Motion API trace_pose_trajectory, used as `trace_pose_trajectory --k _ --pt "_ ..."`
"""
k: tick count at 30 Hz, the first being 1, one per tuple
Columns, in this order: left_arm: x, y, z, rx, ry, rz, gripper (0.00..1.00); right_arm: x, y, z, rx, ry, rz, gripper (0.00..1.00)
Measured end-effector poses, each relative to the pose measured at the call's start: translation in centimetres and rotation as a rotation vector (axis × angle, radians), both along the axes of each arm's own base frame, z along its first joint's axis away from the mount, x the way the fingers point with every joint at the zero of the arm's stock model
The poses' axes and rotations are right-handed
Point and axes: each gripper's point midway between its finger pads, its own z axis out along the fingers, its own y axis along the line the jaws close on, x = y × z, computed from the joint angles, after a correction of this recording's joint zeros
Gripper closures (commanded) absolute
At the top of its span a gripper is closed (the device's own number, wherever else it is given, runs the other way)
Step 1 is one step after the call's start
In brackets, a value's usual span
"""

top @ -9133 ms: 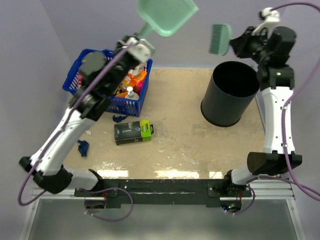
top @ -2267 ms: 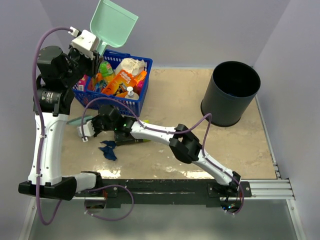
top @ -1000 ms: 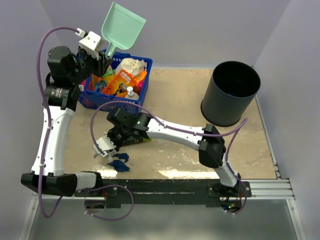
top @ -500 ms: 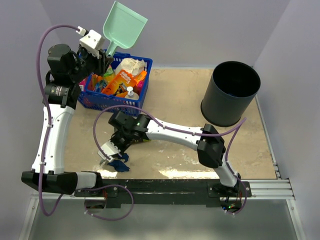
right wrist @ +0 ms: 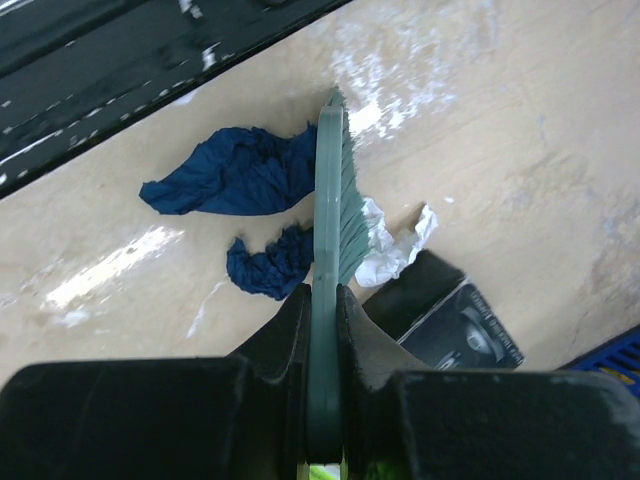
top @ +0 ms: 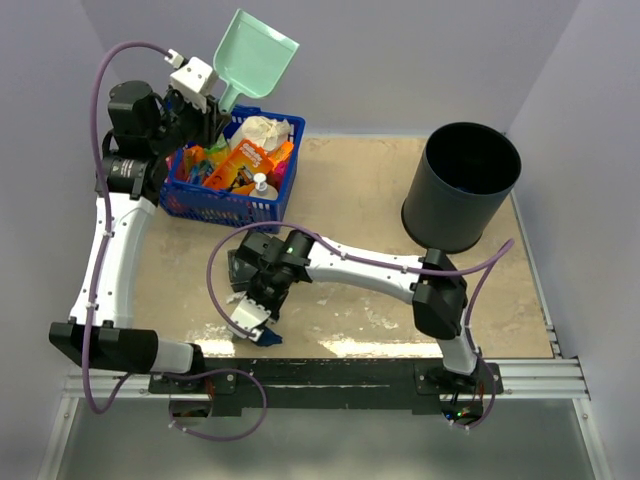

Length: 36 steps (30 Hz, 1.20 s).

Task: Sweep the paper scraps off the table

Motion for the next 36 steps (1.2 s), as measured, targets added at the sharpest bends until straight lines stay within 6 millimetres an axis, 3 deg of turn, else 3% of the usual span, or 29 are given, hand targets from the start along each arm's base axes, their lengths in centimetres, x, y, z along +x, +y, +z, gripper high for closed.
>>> trace_pose_trajectory --k 5,8,18,21,25,30,33,36 --pt "1.0 -0.7 -0.5 0.020 0.006 -0.020 1.00 0.6 -3.2 0.3 -0.047 -0.022 -0.008 1.00" --pt "1.0 -1.7 -0.5 0.030 0.002 -0.045 1.00 1.5 -6.1 0.4 -0.085 -0.030 -0.045 1.00" --pt "0.6 -4.2 -0.4 0.033 -0.016 -0.104 1.00 6.9 -21.3 1.7 -0.274 -0.087 -0.341 1.00" --pt "0.4 -4.0 -1.8 0.057 -0.001 -0.108 1.00 7.6 -25.0 2.8 -0.299 -0.065 -0.486 1.00" --pt "-0.7 -3.4 -4.5 0.111 0.042 -0.102 1.00 8.2 -25.6 6.2 -0.157 0.045 -0.774 1.00" --pt "-1.4 -2.4 -5.2 0.154 0.046 -0.072 1.00 7.5 -21.6 10.4 0.118 0.326 -1.036 1.00" --pt "-1.3 -1.5 -4.6 0.170 0.025 -0.017 1.00 6.3 -20.0 10.6 0.158 0.515 -1.113 1.00" --pt "-0.7 0.1 -3.7 0.183 -0.007 0.076 1.00 5.8 -18.7 9.5 0.111 0.666 -1.152 1.00"
